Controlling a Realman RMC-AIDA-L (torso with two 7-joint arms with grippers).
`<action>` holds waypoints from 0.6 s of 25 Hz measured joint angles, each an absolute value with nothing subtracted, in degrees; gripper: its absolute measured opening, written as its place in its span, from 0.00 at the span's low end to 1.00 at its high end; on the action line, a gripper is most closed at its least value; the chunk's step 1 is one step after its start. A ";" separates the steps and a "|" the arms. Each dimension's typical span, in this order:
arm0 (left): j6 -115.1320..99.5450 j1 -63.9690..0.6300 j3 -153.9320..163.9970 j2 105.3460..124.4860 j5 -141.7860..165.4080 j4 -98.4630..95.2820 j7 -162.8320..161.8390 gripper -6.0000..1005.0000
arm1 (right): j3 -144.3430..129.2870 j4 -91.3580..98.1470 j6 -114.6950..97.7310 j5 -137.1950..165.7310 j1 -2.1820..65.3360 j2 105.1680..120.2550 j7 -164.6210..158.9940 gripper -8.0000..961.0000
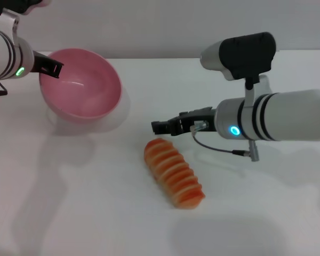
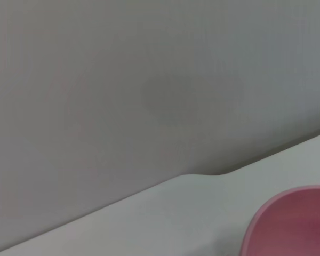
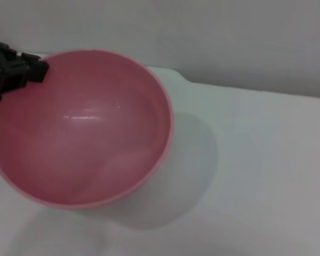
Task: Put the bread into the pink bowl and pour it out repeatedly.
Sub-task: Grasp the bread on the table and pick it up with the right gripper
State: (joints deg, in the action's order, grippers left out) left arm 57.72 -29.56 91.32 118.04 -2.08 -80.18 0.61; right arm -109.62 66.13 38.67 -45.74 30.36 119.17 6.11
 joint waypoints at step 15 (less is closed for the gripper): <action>57.71 -30.11 91.52 118.13 -2.01 -80.15 0.61 0.05 | -114.25 53.91 33.70 -58.53 36.89 119.58 10.81 0.84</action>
